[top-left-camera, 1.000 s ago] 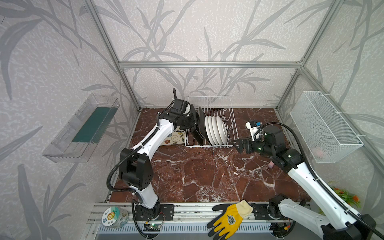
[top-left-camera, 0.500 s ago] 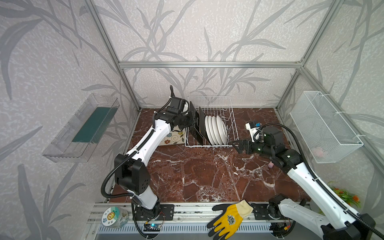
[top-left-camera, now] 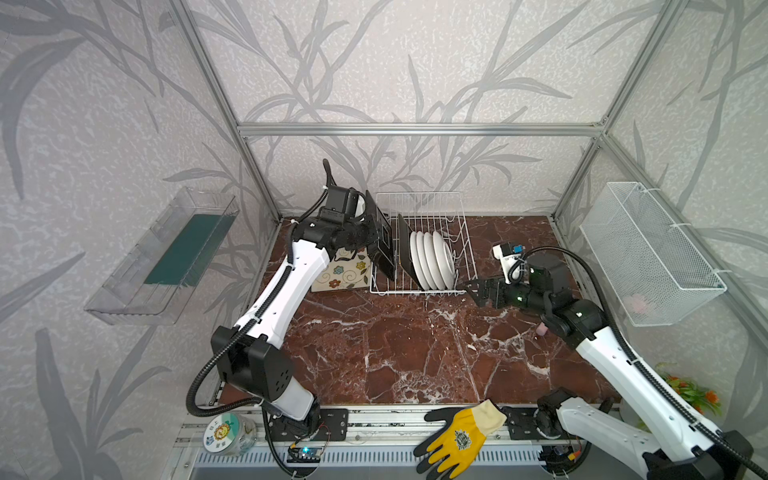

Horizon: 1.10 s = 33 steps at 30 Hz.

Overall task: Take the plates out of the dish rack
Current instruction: 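Lift the square plate upward out of the rack with the left gripper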

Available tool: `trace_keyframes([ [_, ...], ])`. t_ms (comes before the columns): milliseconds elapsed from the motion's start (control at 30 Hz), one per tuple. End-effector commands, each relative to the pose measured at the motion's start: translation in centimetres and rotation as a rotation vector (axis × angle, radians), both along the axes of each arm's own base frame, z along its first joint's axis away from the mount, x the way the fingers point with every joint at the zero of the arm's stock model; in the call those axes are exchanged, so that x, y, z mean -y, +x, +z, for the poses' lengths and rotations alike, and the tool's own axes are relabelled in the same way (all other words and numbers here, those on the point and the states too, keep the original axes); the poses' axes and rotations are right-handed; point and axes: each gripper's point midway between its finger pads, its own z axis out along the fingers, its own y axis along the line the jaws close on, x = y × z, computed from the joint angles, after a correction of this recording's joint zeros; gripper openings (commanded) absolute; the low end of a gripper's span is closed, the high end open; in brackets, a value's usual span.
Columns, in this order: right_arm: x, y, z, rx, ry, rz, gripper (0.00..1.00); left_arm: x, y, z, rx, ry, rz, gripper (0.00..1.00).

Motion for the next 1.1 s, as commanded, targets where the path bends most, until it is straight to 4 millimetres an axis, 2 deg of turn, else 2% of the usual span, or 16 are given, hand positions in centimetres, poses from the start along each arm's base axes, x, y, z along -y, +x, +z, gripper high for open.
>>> trace_keyframes([
  [0,-0.1,0.1,1.2,0.042,0.018,0.001,0.99,-1.2,-0.2,9.9,0.309,-0.016,0.016,0.0],
  [200,-0.3,0.3,1.7,0.05,0.024,0.003,0.99,-1.5,-0.5,11.7,0.394,0.051,-0.025,0.0],
  [333,-0.3,0.5,2.0,0.061,0.025,0.004,0.99,-0.6,-1.0,12.9,0.471,0.082,-0.115,0.0],
  [567,-0.5,1.2,2.7,0.079,0.031,0.0,0.99,-1.6,-2.3,15.7,0.667,0.211,-0.143,0.0],
  [900,-1.5,2.9,5.8,0.051,0.103,-0.029,0.99,-2.4,-3.6,17.1,0.835,0.459,-0.186,0.0],
  [1067,-2.6,3.7,7.1,-0.01,0.176,-0.028,0.99,-1.2,-4.4,16.5,0.934,0.579,-0.257,0.0],
])
